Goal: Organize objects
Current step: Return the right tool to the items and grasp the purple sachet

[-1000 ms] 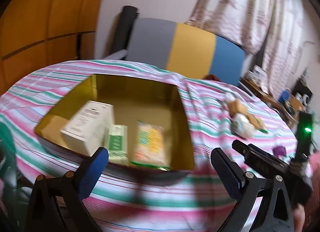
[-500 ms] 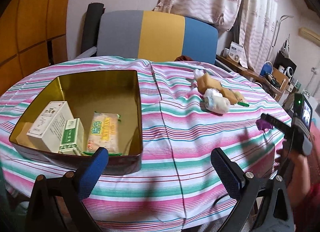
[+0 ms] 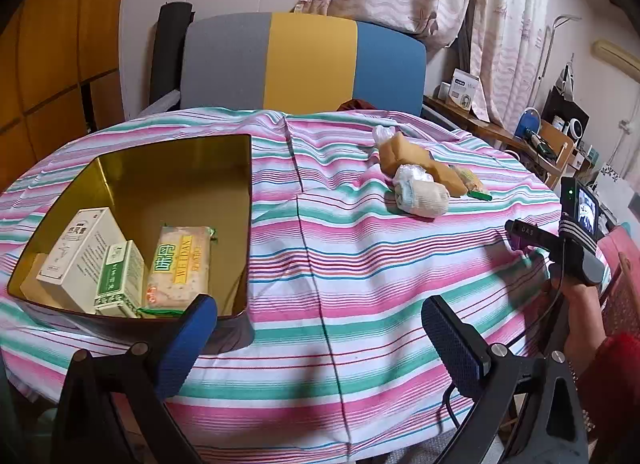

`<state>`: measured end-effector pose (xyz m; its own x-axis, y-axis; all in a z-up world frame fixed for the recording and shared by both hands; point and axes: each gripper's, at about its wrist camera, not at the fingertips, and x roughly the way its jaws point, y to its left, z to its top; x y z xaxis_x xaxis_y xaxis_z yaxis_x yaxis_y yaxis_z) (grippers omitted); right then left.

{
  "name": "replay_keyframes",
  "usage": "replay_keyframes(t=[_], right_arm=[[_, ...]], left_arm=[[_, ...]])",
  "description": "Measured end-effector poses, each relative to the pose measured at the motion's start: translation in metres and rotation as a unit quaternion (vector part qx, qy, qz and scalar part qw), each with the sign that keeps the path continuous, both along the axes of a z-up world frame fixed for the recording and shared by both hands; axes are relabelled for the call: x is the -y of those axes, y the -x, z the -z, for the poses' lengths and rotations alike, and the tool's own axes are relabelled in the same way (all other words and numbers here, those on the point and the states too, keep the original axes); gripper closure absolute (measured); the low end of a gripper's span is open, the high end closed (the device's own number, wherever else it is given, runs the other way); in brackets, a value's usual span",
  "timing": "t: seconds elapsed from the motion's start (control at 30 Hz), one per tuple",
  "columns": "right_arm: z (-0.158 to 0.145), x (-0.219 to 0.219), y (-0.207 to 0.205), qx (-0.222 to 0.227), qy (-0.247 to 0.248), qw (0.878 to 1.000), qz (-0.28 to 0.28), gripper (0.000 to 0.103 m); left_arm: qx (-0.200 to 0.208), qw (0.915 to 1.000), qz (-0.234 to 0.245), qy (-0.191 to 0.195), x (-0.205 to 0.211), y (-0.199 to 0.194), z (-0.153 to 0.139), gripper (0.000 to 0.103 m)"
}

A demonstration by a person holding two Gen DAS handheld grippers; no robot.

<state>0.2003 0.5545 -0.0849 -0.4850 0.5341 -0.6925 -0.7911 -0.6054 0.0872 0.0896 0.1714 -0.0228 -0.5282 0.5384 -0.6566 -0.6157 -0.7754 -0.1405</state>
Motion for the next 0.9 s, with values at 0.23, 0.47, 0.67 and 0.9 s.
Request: replay_keyframes(t=[0.23,0.47,0.67,0.9], right_arm=[[0.004,-0.001,0.002,-0.019,0.012,1.0,-0.019,0.061],[-0.006,0.015,0.016,-0.019,-0.004,0.998,-0.064,0.062],[-0.005,0.024,0.034,-0.06,0.029,0.995,-0.08,0.062],[0.0,0.034,0.035,-0.065,0.014,0.994,-0.091,0.062]], left_arm=[[0.018,0.9998,0.002,-0.001,-0.016,0.006,0.002,0.0],[0.03,0.9995,0.005,-0.002,-0.037,0.014,0.0,0.0],[0.031,0.9994,0.018,0.005,-0.076,0.026,0.0,0.0],[0.035,0.9977,0.056,0.009,-0.144,0.045,0.007,0.0]])
